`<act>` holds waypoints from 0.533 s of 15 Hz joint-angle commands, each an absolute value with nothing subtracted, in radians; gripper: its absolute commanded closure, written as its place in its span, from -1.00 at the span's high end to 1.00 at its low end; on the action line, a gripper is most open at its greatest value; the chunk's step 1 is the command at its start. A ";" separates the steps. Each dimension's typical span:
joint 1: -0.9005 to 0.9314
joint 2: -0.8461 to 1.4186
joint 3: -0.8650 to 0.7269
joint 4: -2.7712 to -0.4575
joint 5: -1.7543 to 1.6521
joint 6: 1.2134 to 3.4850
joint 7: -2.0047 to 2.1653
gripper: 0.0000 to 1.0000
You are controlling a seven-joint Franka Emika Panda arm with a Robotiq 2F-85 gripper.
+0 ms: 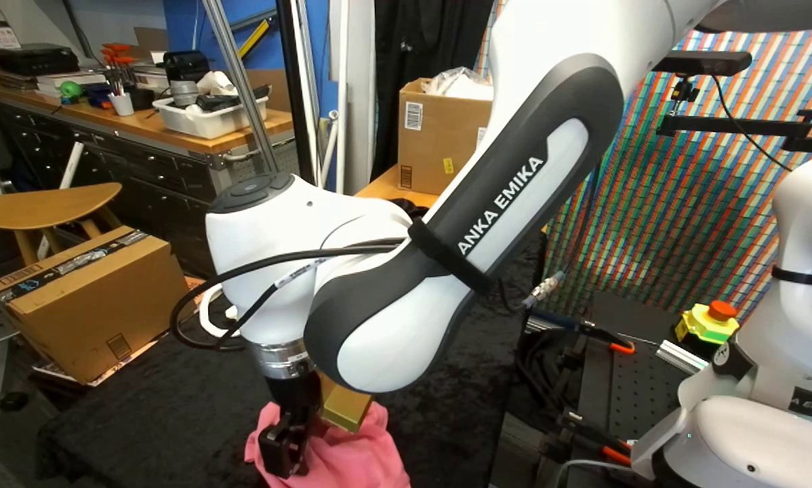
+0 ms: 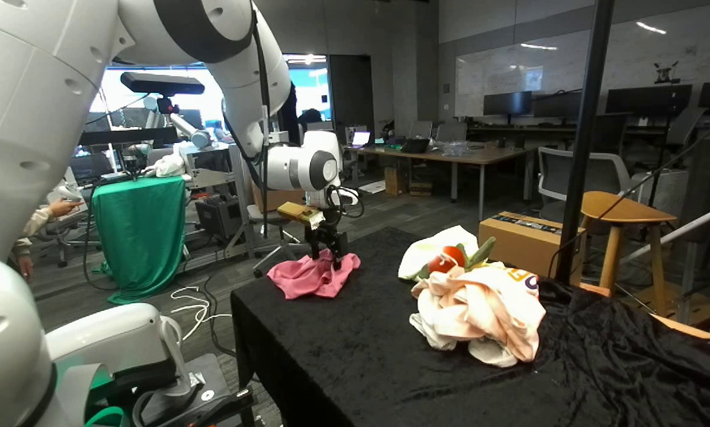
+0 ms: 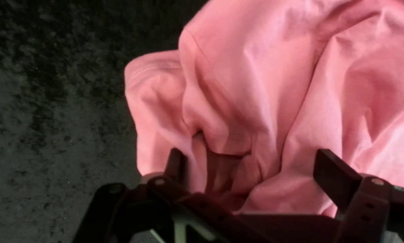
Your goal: Pile the t-shirts, towels, rope and radish together
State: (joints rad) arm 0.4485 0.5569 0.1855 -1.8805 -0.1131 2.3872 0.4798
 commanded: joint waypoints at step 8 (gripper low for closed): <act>0.442 0.587 0.190 -1.852 -0.048 2.379 0.414 0.02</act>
